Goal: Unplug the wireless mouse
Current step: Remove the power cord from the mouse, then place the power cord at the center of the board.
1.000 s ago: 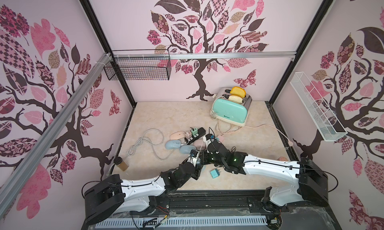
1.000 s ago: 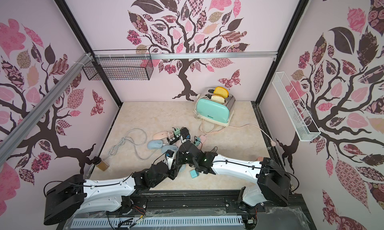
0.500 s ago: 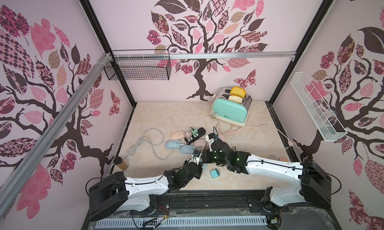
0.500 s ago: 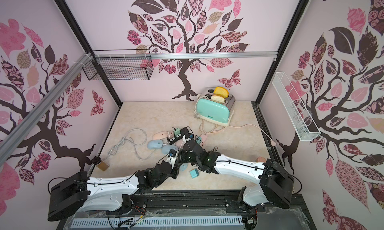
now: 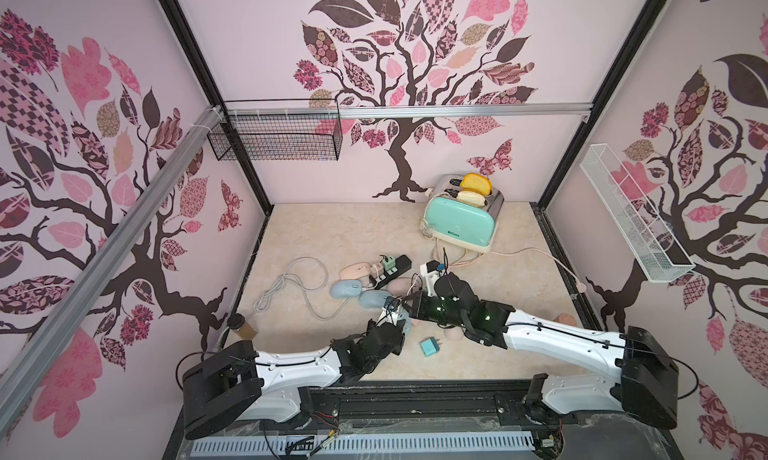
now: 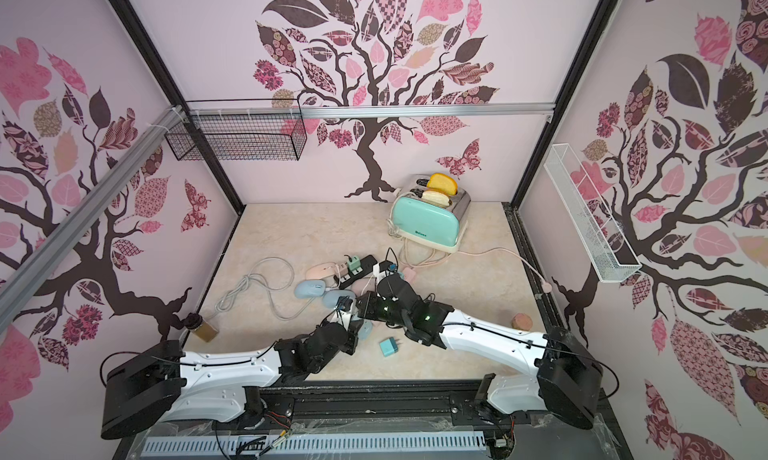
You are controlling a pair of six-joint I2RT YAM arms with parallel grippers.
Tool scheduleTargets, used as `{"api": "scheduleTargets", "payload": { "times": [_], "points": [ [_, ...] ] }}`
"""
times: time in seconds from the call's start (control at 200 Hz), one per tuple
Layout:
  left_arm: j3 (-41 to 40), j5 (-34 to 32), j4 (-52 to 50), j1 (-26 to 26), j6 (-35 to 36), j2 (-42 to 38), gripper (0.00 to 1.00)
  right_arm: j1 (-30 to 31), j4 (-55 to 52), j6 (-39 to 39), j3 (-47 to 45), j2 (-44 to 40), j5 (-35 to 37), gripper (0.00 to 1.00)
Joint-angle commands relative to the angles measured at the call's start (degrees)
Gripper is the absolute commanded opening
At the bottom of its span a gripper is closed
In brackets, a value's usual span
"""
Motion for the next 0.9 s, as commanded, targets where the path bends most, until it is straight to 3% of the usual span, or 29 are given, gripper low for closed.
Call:
{"api": "scheduleTargets", "payload": {
  "times": [0.0, 0.15, 0.28, 0.375, 0.45, 0.525, 0.695, 0.77, 0.895],
  "points": [
    [0.89, 1.17, -10.98, -0.35, -2.74, -5.31, 0.00, 1.03, -3.30, -2.56, 2.19, -5.22, 2.06, 0.00],
    [2.66, 1.80, -24.57, 0.90, -10.07, -17.79, 0.00, 0.42, -16.82, -6.65, 2.67, -6.69, 2.99, 0.00],
    [0.27, 9.63, -30.61, 9.89, -14.46, -26.17, 0.00, 0.43, -21.98, -10.67, 3.09, -2.03, -3.22, 0.00],
    [4.32, -1.54, -41.12, 9.45, -13.61, -27.37, 0.00, 0.62, -24.37, -12.05, 4.08, 1.51, -2.58, 0.00],
    [9.79, -17.35, -49.98, 4.42, -16.28, -22.30, 0.00, 0.83, -23.32, -12.20, 4.15, 3.46, -1.14, 0.00],
    [15.28, -27.07, -56.22, 0.95, -18.82, -12.30, 0.00, 1.02, -23.97, -12.77, 5.62, 6.13, 0.95, 0.00],
    [23.58, -30.31, -70.03, 0.87, -33.36, 10.52, 0.00, 2.87, -28.14, -14.51, 9.73, 11.60, 6.54, 0.00],
    [25.82, -30.66, -74.07, -0.33, -37.52, 14.51, 0.00, 3.22, -27.55, -13.87, 8.77, 12.38, 7.25, 0.00],
    [25.09, -26.61, -69.56, -0.31, -35.21, 16.57, 0.00, 3.49, -20.74, -12.31, 5.86, 13.76, 3.09, 0.00]
  ]
}}
